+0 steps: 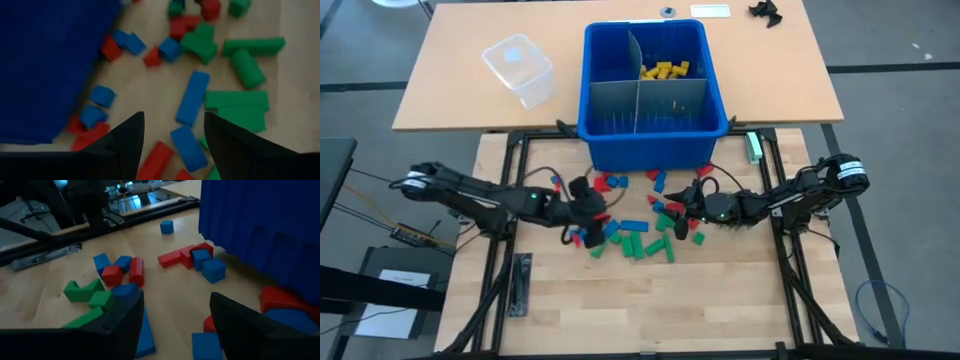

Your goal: Sort Items/Unsort Items

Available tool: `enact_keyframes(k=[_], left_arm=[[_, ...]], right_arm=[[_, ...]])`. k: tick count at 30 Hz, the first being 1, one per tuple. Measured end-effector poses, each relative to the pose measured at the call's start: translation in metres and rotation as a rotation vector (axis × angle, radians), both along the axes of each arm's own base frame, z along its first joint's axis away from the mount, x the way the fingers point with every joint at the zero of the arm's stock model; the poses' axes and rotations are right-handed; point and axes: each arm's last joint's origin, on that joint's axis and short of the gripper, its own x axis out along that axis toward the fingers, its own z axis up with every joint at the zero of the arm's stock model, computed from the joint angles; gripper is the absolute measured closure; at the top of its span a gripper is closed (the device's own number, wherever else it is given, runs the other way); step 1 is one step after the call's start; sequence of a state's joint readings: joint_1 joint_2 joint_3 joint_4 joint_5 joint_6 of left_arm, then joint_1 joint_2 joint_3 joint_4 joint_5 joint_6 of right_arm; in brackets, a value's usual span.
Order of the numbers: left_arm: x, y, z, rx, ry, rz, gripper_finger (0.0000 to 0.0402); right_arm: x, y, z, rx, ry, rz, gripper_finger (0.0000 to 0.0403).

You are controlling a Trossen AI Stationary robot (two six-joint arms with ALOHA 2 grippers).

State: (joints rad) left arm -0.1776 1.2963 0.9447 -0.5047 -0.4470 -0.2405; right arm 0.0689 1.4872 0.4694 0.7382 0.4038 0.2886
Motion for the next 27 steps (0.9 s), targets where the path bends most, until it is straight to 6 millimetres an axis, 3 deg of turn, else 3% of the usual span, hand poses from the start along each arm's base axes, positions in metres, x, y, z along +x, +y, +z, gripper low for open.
enact_keyframes(k=[5,14,27], left_arm=[[0.014,-0.001,-0.021,-0.002,0.075,-0.004,0.0188],[0.029,0.015,-0.046,-0.051,0.140,0.082,0.0188],[0.038,0.034,-0.049,-0.052,0.100,0.125,0.0188]], right_arm=[[-0.001,0.000,-0.003,0.010,0.023,-0.004,0.0175],[-0.004,-0.001,-0.010,0.041,0.096,-0.030,0.0175],[-0.005,-0.001,-0.012,0.096,0.093,-0.080,0.0176]])
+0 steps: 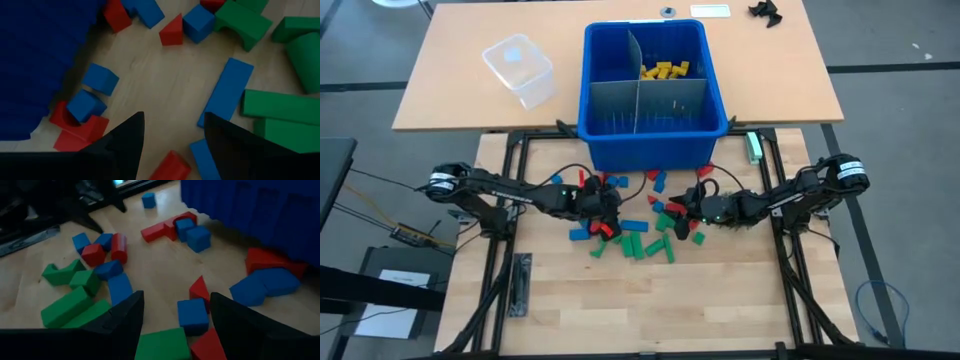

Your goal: Sort Items/Unsort Items

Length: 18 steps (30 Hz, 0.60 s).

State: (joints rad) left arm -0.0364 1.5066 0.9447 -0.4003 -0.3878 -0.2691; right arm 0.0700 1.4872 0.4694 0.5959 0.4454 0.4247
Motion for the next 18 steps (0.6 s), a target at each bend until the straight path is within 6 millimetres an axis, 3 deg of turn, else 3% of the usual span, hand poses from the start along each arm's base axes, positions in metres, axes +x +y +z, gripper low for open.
enact_keyframes(k=[7,14,18], left_arm=[[-0.003,-0.004,0.007,0.002,-0.006,-0.018,0.0188],[-0.020,-0.012,0.060,0.092,-0.126,-0.015,0.0188],[-0.038,-0.011,0.084,0.121,-0.187,0.011,0.0188]], right_arm=[[0.002,0.000,0.003,0.176,-0.112,-0.061,0.0176],[0.027,0.014,0.037,0.085,-0.123,0.022,0.0189],[0.040,0.010,0.055,0.016,-0.011,-0.106,0.0208]])
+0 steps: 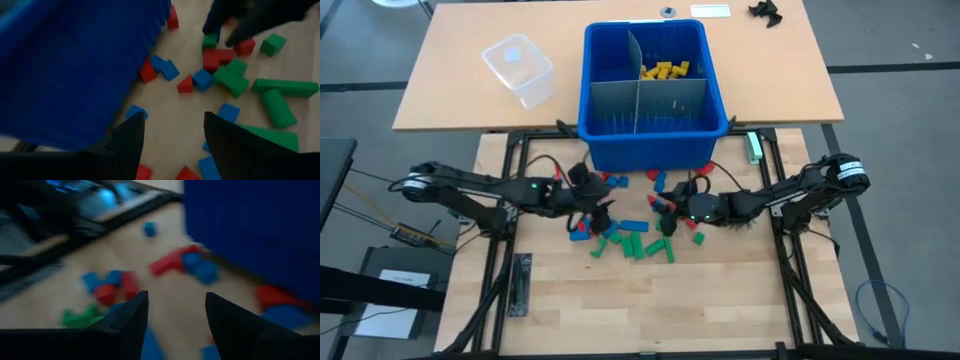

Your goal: Sort Items/Unsort Items

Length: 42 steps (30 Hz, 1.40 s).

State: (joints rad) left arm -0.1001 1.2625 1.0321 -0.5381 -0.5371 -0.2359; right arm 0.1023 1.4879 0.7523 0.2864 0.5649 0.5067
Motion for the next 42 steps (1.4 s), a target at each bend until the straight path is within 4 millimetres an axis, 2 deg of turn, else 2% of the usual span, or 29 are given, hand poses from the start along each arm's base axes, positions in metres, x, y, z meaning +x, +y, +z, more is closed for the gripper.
enact_keyframes(k=[3,8,11,14,20,25,30,42], left_arm=[[-0.011,0.002,0.009,0.015,-0.024,0.020,0.0188],[-0.016,0.003,0.013,0.054,-0.021,0.051,0.0188],[-0.015,0.003,0.013,0.071,-0.016,0.043,0.0188],[-0.014,0.003,0.012,0.084,-0.007,0.033,0.0188],[-0.013,0.003,0.014,0.091,-0.028,0.036,0.0188],[-0.013,0.003,0.014,0.090,-0.033,0.036,0.0188],[-0.013,0.003,0.012,0.113,-0.001,0.017,0.0188],[-0.012,0.003,0.013,0.122,-0.010,0.008,0.0188]], right_arm=[[0.001,-0.009,0.005,-0.022,0.089,-0.119,0.0222],[-0.002,-0.027,0.002,-0.006,0.102,-0.223,0.0246],[-0.002,-0.037,-0.008,-0.021,0.116,-0.271,0.0260],[0.006,-0.047,-0.020,-0.035,0.109,-0.238,0.0276],[0.026,-0.056,-0.057,0.003,0.147,-0.170,0.0314],[0.038,-0.068,-0.072,0.003,0.148,-0.201,0.0354],[0.036,-0.080,-0.078,-0.015,0.192,-0.244,0.0396],[0.035,-0.101,-0.078,-0.045,0.192,-0.263,0.0399]])
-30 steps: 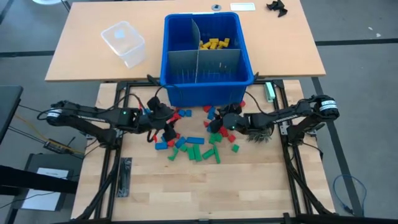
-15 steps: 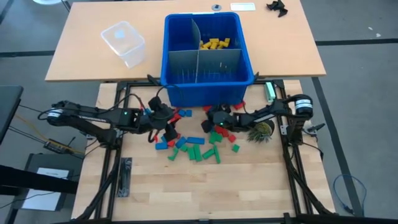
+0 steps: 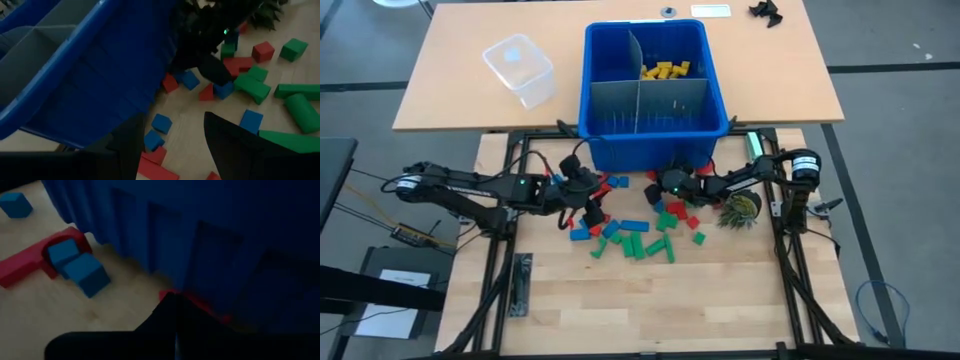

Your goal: Sort Items/Unsort Items

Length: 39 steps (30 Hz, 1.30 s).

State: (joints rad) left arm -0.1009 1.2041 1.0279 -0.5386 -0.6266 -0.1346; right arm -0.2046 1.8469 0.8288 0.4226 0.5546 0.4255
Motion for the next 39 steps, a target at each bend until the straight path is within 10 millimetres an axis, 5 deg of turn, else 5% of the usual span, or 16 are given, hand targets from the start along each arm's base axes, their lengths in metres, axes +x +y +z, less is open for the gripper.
enact_keyframes(k=[14,28,39], left_arm=[[0.001,0.000,0.001,-0.003,-0.014,-0.001,0.0188],[0.002,0.000,0.002,-0.005,-0.029,-0.002,0.0188],[0.002,0.000,0.002,-0.008,-0.034,0.000,0.0188]], right_arm=[[-0.005,-0.009,-0.004,-0.063,0.153,0.097,0.0400],[0.001,-0.014,-0.023,-0.007,0.109,0.084,0.0401],[-0.008,0.002,-0.003,0.034,0.182,0.188,0.0401]])
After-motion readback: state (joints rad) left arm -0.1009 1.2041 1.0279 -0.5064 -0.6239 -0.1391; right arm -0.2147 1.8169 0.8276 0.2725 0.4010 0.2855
